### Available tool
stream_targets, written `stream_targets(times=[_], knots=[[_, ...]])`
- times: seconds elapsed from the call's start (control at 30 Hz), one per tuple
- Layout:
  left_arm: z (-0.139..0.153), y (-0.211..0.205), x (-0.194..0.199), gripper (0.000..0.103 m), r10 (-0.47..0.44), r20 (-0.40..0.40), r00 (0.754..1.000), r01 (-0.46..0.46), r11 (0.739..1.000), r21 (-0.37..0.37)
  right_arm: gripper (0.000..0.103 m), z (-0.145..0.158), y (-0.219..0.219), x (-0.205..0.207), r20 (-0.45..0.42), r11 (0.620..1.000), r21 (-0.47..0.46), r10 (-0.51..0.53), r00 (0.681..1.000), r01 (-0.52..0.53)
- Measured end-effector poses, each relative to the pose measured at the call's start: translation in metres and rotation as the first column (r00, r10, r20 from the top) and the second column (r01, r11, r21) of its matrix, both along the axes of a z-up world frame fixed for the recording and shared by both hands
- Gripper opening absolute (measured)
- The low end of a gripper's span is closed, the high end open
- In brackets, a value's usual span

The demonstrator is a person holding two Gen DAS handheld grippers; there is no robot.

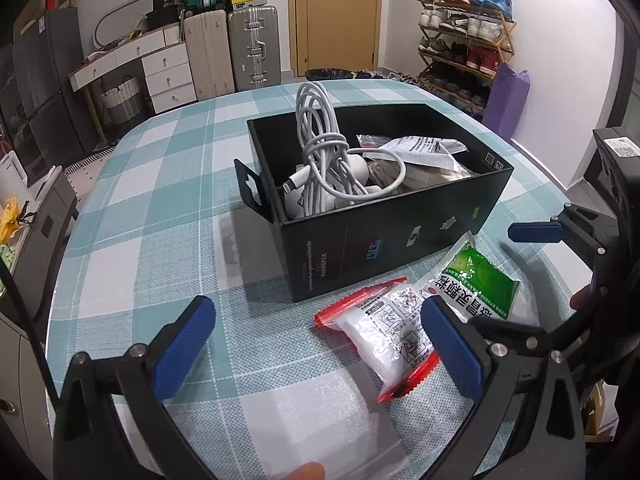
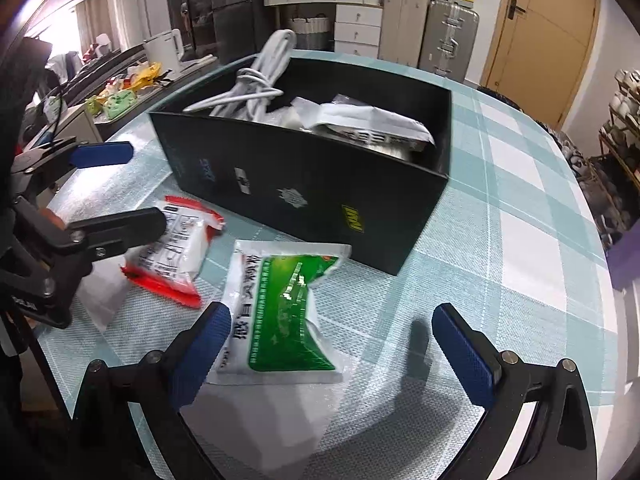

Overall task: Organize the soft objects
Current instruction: 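Grasp the red-and-white snack packet with the left gripper while the right grasps the green packet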

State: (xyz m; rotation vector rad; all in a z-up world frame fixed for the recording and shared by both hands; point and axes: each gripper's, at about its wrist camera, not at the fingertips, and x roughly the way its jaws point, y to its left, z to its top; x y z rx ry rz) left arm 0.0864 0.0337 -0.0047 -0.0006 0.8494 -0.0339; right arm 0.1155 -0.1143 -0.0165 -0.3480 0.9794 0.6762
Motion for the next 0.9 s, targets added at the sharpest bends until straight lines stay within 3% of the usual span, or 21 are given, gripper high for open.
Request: stream_targets(times=[0.27, 0.47, 0.6, 0.9], knots=[[0.0, 0.001, 0.0, 0.103, 0.001, 0.0, 1.0, -0.001, 1.0, -0.004, 0.098, -0.002, 0.01, -0.006, 0.024, 1.0, -0.008, 0.009, 1.0, -0.008], [-0.001, -0.001, 0.0, 0.103, -0.006, -0.007, 1.0, 0.006, 1.0, -0.005, 0.053, 0.004, 0.01, -0.009, 0.003, 0.997, 0.04, 0.06, 0.998, -0.06], [-0.002, -0.004, 0.0, 0.103, -0.019, -0.017, 1.0, 0.018, 1.0, -0.008, 0.039, 0.006, 0.01, -0.009, 0.0, 0.996, 0.044, 0.074, 0.997, -0.074], [-0.007, -0.013, 0.001, 0.103, -0.031, -0.042, 0.999, 0.03, 0.999, -0.031, 0.037, 0.018, 0.002, -0.011, 0.017, 0.994, 0.058, 0.09, 0.996, -0.091]])
